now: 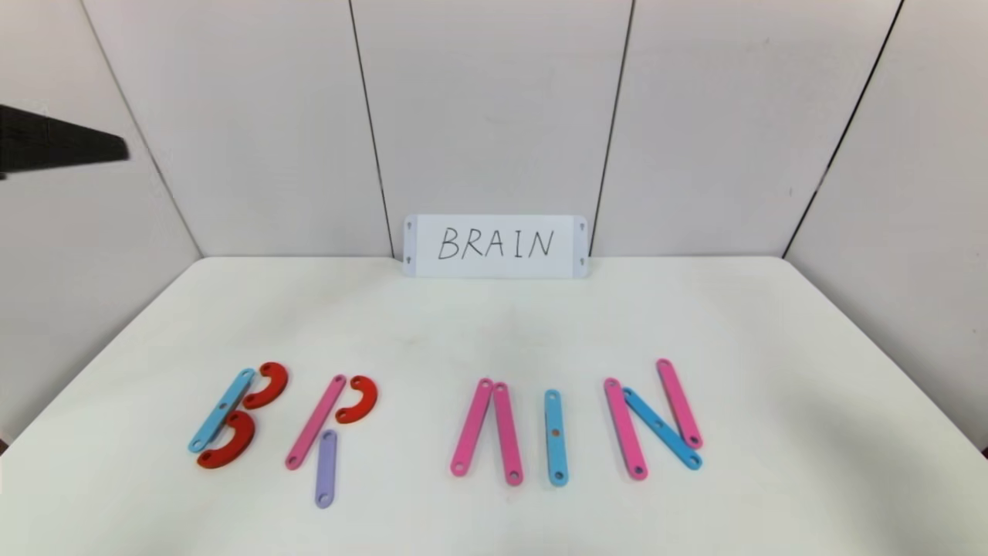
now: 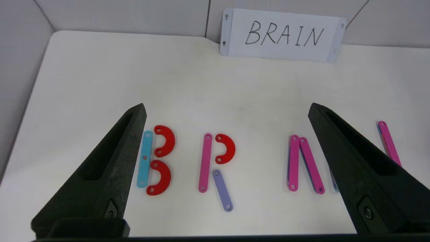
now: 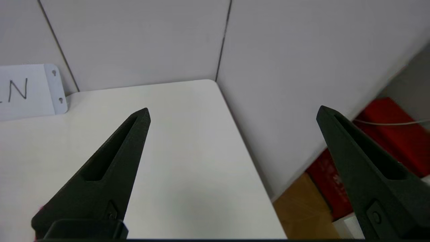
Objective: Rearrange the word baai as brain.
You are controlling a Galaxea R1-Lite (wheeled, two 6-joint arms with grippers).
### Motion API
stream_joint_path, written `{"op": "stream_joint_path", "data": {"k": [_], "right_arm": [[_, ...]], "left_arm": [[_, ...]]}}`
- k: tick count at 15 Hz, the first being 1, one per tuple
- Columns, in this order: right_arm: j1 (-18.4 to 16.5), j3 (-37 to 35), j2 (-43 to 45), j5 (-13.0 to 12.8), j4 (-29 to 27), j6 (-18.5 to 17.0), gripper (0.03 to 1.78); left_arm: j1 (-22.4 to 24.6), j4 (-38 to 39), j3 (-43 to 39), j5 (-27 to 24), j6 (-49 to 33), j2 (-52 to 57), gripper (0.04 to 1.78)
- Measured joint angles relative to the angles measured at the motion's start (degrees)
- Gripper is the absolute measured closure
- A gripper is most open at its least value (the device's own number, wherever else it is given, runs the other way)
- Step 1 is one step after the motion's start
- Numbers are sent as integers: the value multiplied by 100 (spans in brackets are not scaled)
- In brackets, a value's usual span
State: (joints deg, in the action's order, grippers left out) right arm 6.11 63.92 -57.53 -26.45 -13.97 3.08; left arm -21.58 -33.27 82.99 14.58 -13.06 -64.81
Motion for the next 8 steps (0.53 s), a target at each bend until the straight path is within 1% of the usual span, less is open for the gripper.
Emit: {"op": "stream_joint_path", "data": {"k": [1, 2, 4, 6, 7, 8], "right_arm": [[-210, 212, 293, -11, -374, 105, 8], [-385, 347, 535, 7, -612, 190, 8], [-714, 513, 1081, 50, -905, 394, 8], [-911, 592, 1626, 99, -1207, 532, 8], [-952, 625, 1870, 154, -1412, 564, 8], [-983, 636, 2107, 240, -1637, 573, 8]], "left_arm": [[-74, -383, 350, 195, 5, 138, 13], [-127, -785, 647, 385, 5, 299, 13], [-174, -1449, 989, 553, 5, 688, 13], [-88, -1860, 1064, 518, 7, 1145, 13], [35, -1979, 1019, 402, 16, 1374, 13], [251, -2068, 934, 178, 35, 1627, 13]]}}
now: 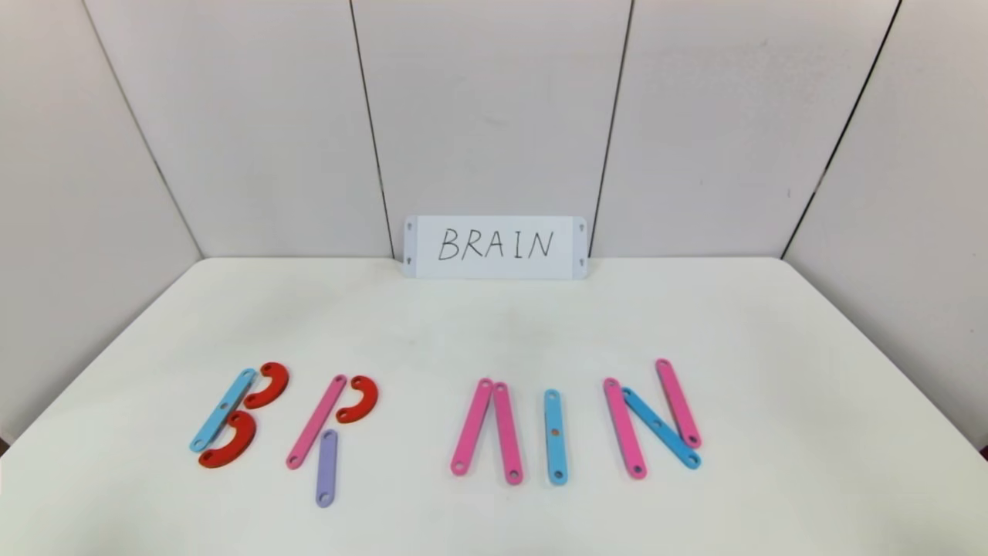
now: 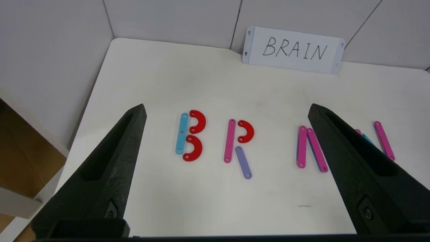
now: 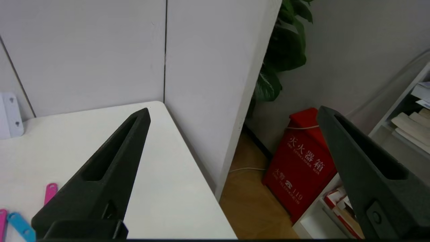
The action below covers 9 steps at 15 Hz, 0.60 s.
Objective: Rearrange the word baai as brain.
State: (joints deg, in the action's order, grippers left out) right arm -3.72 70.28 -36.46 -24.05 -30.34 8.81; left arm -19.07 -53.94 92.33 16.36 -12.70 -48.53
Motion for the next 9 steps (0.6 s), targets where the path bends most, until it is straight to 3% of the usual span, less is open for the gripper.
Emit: {"op": "stream_joint_path", "data": {"k": [2, 5, 9], "right_arm": [[-61, 12, 499, 200, -363, 6, 8], [-134, 89, 1053, 316, -325, -132, 8], [-134, 212, 1602, 418, -369, -157, 8]], "left_arm": [[628, -140, -167, -678, 149, 455, 13], [1593, -254, -430, -1757, 446, 1058, 13], [1914, -473, -779, -2520, 714, 1810, 13]]}}
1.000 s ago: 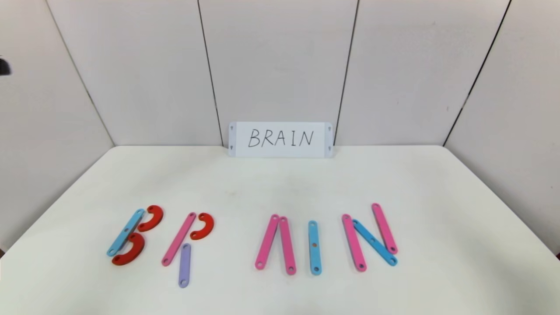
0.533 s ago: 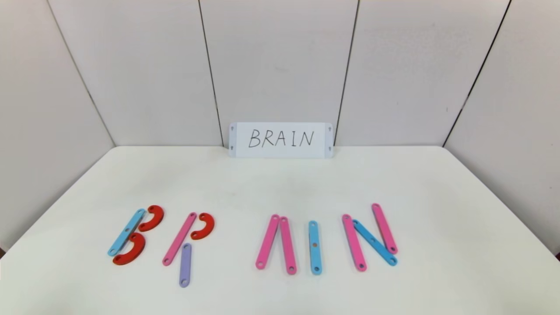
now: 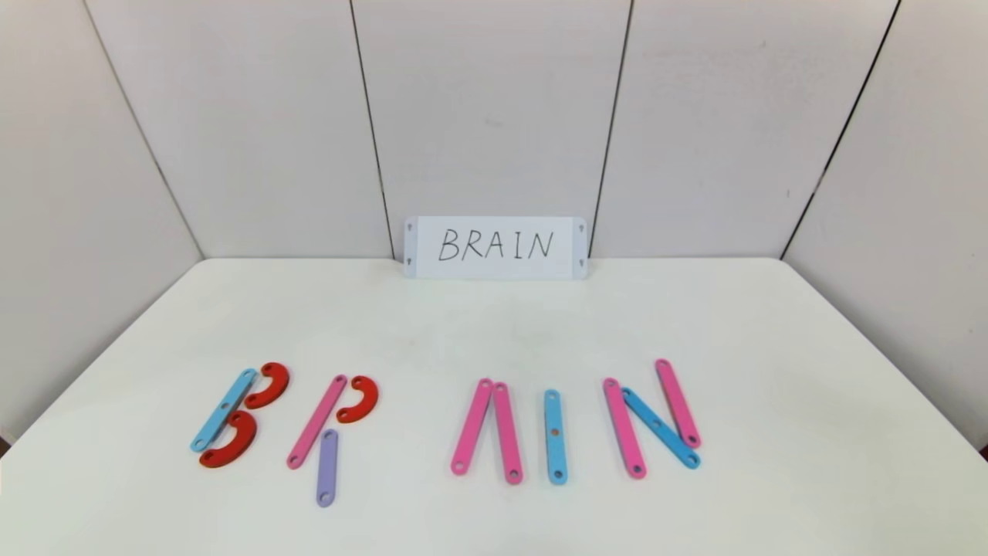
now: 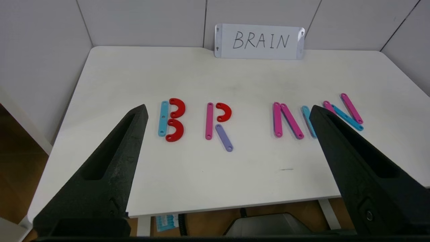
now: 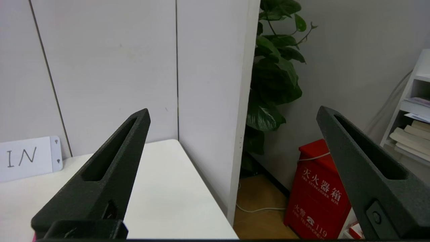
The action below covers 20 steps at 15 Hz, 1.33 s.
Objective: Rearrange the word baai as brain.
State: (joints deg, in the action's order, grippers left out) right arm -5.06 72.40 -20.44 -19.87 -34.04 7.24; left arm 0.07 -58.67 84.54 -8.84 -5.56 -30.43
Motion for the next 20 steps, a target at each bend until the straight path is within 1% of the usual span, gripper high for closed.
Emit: {"op": "stream_joint_path", "data": {"k": [2, 5, 7, 10, 15, 19, 20], "right_arm": [[55, 23, 182, 11, 0, 0, 8], [211, 257, 306, 52, -30, 26, 8], [245, 277, 419, 133, -55, 26, 8], [333, 130, 700, 212, -68, 28, 8], [435, 177, 1074, 215, -72, 39, 8], [473, 213, 1571, 204, -391, 133, 8], [479, 216, 1686, 215, -396, 149, 8]], "left_arm": [[80, -43, -244, -194, 16, 323, 13], [140, -67, -480, -319, 30, 774, 13], [155, -76, -561, -339, 33, 1029, 13], [163, -52, -557, -340, 38, 1376, 13], [130, -72, -528, -354, 217, 1894, 13], [48, -96, -541, -340, 234, 2402, 13], [44, -80, -527, -336, 234, 2517, 13]]}}
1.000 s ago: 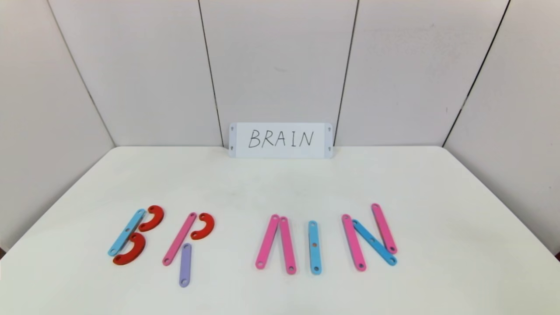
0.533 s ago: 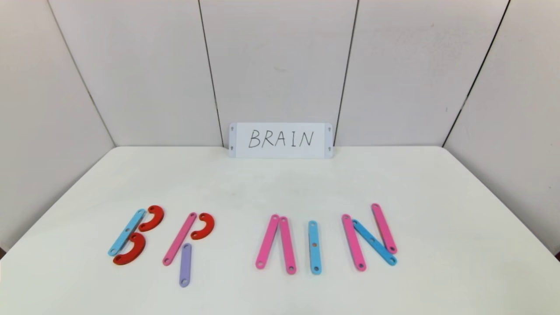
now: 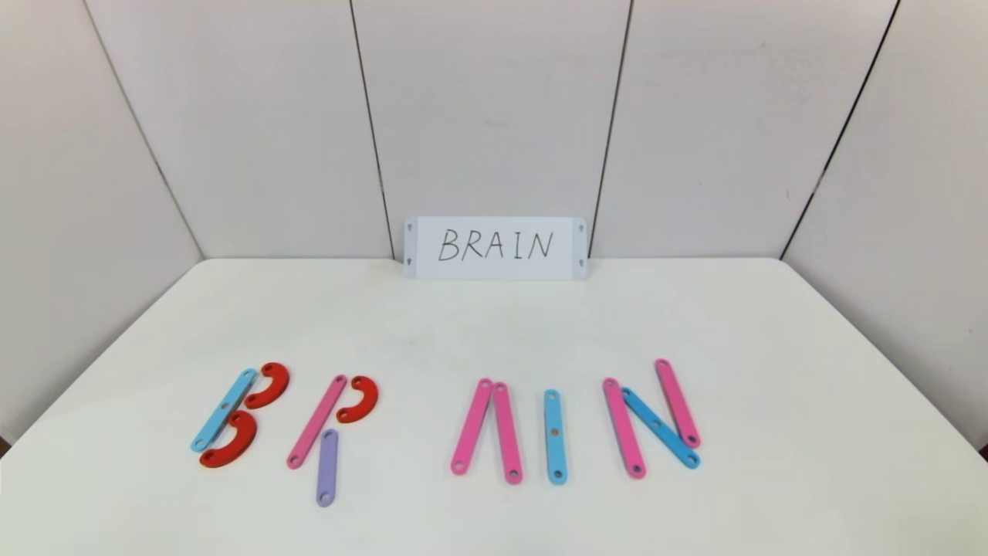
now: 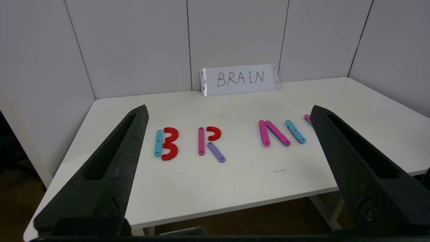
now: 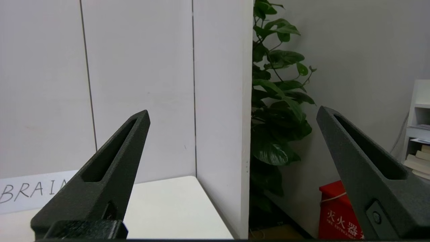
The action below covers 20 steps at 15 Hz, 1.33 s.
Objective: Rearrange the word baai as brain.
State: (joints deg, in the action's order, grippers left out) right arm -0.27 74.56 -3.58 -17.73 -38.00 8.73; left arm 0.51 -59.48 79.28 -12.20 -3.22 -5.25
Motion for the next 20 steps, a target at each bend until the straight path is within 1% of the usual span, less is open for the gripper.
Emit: {"op": "stream_joint_path", "data": {"k": [4, 6, 8, 9, 11, 13, 15, 16, 18, 20], "right_arm": [[9, 143, 306, 69, 49, -66, 8], [11, 334, 347, 95, 63, -46, 8], [11, 413, 351, 188, 43, -57, 8], [9, 325, 351, 213, 33, -93, 8], [6, -96, 351, 271, 79, -197, 8], [6, -647, 351, 386, 349, -394, 8], [6, -1486, 351, 397, 953, -625, 8], [9, -1936, 351, 360, 1306, -662, 8], [11, -3087, 351, 227, 2309, -656, 8], [9, -4292, 351, 69, 3561, -512, 8]], "left_arm": [[-22, 69, 41, 60, -9, 394, 13], [-27, 63, 252, 83, -17, 484, 13], [-27, 30, 380, 60, 0, 512, 13], [-27, -26, 300, 61, 2, 514, 13], [-30, -74, -87, 107, -39, 516, 13], [-33, -44, -588, 134, -171, 516, 13], [-33, 229, -1162, 201, -395, 518, 13], [-33, 474, -1503, 319, -477, 518, 13], [-33, 1141, -2354, 796, -540, 518, 13], [-30, 2131, -3429, 1462, -521, 521, 13]]}}
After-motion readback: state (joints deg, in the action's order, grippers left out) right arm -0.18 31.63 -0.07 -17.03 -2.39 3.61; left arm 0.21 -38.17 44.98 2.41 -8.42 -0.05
